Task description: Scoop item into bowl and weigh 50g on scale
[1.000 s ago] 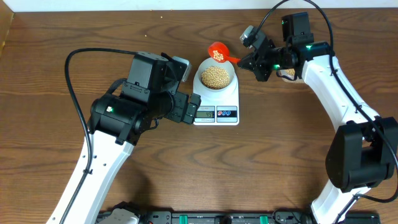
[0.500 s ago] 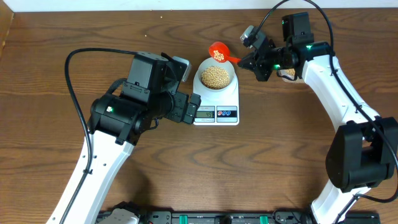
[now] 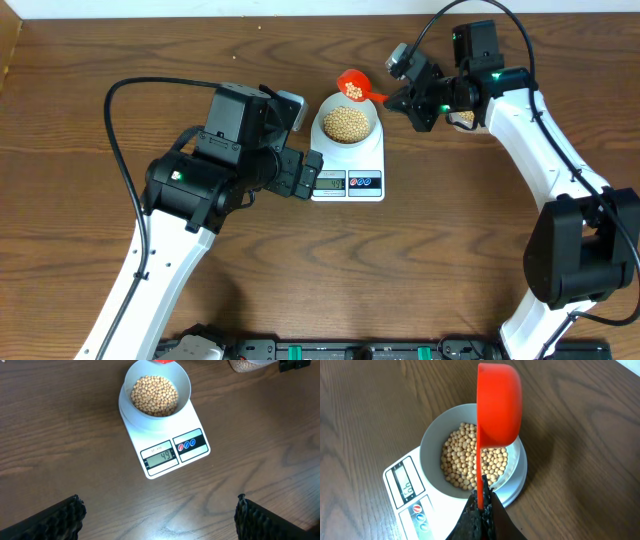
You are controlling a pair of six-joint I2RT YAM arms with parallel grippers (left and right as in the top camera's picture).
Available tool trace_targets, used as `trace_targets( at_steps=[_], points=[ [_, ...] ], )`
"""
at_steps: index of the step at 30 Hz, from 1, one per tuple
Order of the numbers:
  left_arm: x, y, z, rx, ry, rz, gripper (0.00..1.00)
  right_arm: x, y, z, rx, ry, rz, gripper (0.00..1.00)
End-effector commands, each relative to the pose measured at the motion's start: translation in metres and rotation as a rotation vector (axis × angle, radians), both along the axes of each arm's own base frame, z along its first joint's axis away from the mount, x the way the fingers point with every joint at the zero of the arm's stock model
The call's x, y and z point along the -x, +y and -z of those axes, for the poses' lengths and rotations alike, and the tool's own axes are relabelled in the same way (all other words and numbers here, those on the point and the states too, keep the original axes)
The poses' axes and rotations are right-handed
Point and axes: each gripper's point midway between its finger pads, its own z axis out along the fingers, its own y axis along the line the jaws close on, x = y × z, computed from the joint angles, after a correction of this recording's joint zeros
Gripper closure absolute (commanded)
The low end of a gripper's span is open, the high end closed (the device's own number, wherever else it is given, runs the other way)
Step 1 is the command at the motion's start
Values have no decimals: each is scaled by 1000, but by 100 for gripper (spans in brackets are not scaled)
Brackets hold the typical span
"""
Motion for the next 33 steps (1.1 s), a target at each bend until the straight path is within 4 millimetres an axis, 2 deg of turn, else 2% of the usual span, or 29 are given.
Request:
trace_targets(
  at_steps=[1,22,33],
  points=[
    [-3,2,-1,-15,-10,3,2,-1,3,-23,0,-79,-33,99],
    [-3,2,-1,-15,-10,3,2,1,4,-23,18,-125,-85,99],
    [-3,2,-1,-15,-10,3,2,6,10,-32,-98,-7,-21,99]
  ],
)
